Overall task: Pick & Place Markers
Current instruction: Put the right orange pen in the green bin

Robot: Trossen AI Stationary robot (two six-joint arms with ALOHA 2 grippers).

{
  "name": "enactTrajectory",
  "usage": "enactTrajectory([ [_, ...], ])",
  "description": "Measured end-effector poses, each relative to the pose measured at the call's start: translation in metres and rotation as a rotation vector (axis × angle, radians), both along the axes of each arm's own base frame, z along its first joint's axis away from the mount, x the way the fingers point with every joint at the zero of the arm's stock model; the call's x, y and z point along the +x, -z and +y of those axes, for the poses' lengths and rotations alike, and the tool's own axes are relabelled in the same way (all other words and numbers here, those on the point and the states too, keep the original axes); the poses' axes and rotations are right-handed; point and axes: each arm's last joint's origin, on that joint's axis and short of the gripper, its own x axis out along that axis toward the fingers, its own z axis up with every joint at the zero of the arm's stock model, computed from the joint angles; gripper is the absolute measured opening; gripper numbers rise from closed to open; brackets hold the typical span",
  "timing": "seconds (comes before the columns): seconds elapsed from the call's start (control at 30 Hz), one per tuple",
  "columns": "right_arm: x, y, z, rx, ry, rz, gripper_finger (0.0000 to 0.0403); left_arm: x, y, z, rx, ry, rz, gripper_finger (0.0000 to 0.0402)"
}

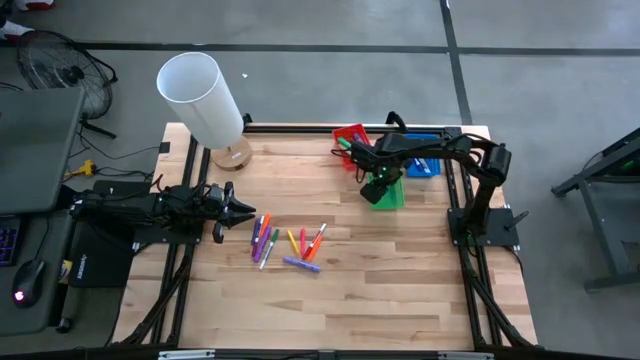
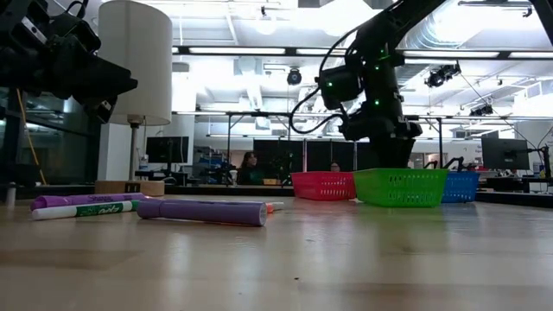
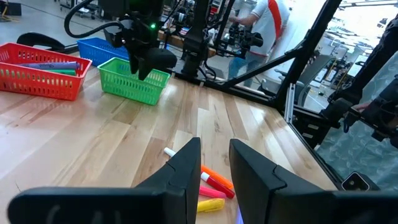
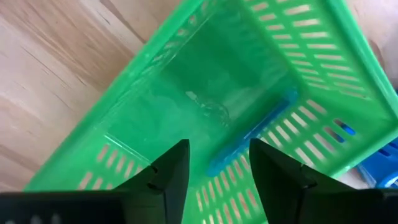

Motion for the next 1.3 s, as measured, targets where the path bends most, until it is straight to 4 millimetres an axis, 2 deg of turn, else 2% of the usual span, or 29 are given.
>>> enactTrajectory([
  [0.3,0.007,-0.016,-0.003,-0.008,-0.014,-0.022,0.0172,0.000,0.000,0.000,0.000,0.000,0.000,0.0083],
  [0.77,0.020,-0.056,-0.002,0.041,-0.023,-0.087,0.0152,0.000,0.000,0.000,0.000,0.000,0.000,0.0083],
  [1.0,0.036,-0.077,0.013,0.027,-0.097,-0.166,0.0146,0.000,0.000,0.000,0.000,0.000,0.000,0.0083],
  [1.3,0.059,-0.103,0.051,-0.007,-0.227,-0.287,0.0145,0.000,0.000,0.000,0.000,0.000,0.000,0.0083],
])
